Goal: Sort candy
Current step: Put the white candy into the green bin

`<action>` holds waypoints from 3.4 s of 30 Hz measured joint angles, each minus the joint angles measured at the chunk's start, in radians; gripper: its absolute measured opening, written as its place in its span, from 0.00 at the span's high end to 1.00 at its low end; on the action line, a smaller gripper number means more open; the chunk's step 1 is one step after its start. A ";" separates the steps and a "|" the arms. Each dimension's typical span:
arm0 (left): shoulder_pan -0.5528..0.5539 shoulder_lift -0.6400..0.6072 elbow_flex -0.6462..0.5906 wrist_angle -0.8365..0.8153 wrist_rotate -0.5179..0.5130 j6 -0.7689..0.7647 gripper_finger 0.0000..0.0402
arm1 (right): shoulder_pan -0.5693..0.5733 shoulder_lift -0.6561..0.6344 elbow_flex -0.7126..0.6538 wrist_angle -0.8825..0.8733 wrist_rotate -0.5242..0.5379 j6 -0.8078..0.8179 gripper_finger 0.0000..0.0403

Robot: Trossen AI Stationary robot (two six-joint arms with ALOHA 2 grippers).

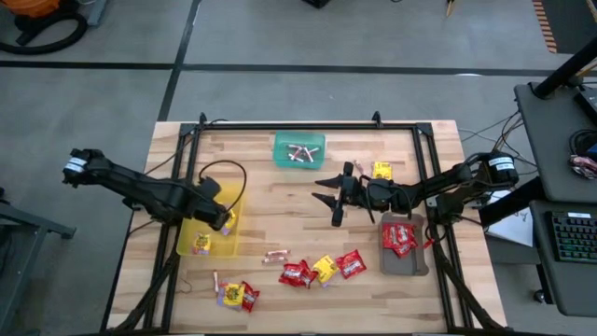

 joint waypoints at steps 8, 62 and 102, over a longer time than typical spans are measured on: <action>-0.021 0.000 0.070 0.309 -0.101 0.264 0.94 | -0.044 0.000 0.087 -0.298 0.000 0.150 0.58; -0.026 0.002 -0.052 0.862 -0.203 0.606 0.96 | -0.588 0.273 0.430 -1.504 -0.156 0.319 0.74; -0.028 0.002 -0.291 1.477 -0.260 0.647 0.96 | -0.541 0.221 0.406 -0.566 -0.308 0.168 0.98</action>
